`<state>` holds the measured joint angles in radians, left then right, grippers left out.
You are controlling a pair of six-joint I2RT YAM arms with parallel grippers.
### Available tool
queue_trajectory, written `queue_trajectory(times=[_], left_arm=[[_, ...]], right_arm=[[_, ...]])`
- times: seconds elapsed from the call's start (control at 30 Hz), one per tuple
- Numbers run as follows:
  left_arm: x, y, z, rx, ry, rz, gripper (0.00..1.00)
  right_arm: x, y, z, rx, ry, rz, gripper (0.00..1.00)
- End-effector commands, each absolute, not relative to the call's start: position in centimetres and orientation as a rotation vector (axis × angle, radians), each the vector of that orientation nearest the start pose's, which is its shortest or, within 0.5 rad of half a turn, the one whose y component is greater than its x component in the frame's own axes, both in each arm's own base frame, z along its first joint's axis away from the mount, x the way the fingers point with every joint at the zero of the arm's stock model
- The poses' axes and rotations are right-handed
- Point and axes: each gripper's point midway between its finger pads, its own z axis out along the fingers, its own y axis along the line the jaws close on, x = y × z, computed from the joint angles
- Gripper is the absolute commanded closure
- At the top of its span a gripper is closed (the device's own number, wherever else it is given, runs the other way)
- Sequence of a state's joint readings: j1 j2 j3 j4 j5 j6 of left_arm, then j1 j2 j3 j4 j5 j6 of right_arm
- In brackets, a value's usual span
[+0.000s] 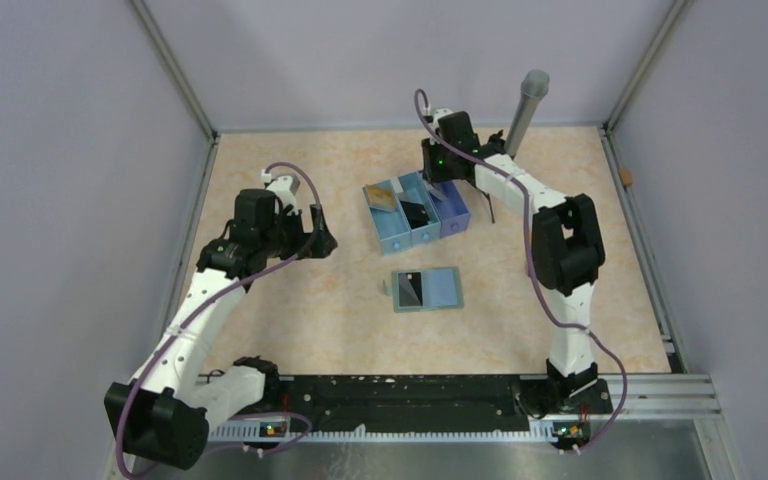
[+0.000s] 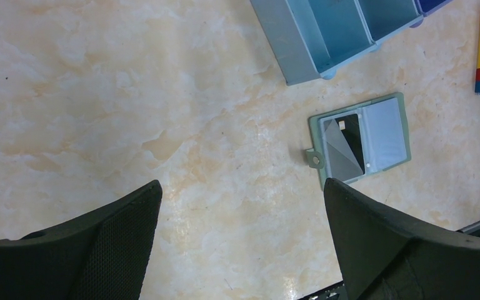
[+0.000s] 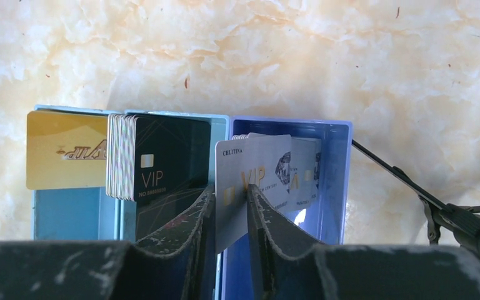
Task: Put the credit cards into the card holder
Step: Pick up the credit card from the storage box.
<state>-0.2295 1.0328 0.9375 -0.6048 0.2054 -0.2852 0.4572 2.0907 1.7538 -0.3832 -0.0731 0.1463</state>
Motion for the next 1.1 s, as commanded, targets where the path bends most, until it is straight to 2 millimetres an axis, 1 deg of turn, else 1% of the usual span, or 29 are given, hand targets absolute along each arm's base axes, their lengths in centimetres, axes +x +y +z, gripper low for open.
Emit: queue_trajectory(times=[0.0,0.2,0.3,0.43,0.47,0.53,0.6,0.63,0.7,0.77,0.83,0.93,1.0,1.03,1.07], left_arm=[[28.1,-11.6,18.9,0.065,2.287,-0.521,0.01],[28.0,-11.6,18.9,0.068,2.287,-0.527,0.01],[28.0,-11.8,19.0,0.075,2.284,-0.534,0.01],[27.9,-11.9,19.1,0.103,2.274,-0.541,0.01],[27.9,-12.0,19.2,0.115,2.269,-0.546,0.01],[27.7,-12.3,19.4,0.136,2.259,-0.564,0.01],[27.5,-12.7,19.8,0.151,2.243,-0.599,0.01],[27.4,-13.0,20.1,0.156,2.233,-0.62,0.02],[27.1,-13.7,20.5,0.157,2.209,-0.673,0.04],[26.7,-14.7,21.1,0.166,2.175,-0.737,0.05],[26.2,-16.0,21.6,0.177,2.142,-0.806,0.05],[25.1,-18.6,21.8,0.232,2.11,-0.894,0.05],[24.1,-21.0,22.0,0.307,2.078,-0.946,0.05],[23.2,-22.5,22.0,0.359,2.067,-0.995,0.04],[22.5,-23.6,22.2,0.392,2.049,-1.049,0.04]], right_arm=[[49.7,27.1,16.6,-0.386,2.187,0.414,0.81],[49.7,26.5,17.5,-0.388,2.157,0.333,0.92],[50.0,25.3,18.4,-0.368,2.125,0.214,0.95],[49.7,23.6,20.1,-0.347,2.062,0.032,1.0],[49.6,23.3,21.0,-0.339,2.039,0.007,1.0],[49.0,22.9,21.9,-0.335,2.011,-0.013,1.0],[48.2,22.5,23.6,-0.317,1.977,-0.002,1.0],[47.5,22.1,24.9,-0.302,1.954,0.012,1.0],[46.2,21.6,26.8,-0.286,1.926,0.051,1.0],[44.3,21.7,28.4,-0.301,1.913,0.121,1.0],[42.1,22.0,29.0,-0.339,1.928,0.21,1.0],[38.5,22.5,28.5,-0.398,1.975,0.339,1.0],[35.9,22.9,27.4,-0.449,2.015,0.429,1.0],[34.3,23.2,26.2,-0.493,2.049,0.489,1.0],[32.9,23.4,25.5,-0.524,2.07,0.54,1.0]])
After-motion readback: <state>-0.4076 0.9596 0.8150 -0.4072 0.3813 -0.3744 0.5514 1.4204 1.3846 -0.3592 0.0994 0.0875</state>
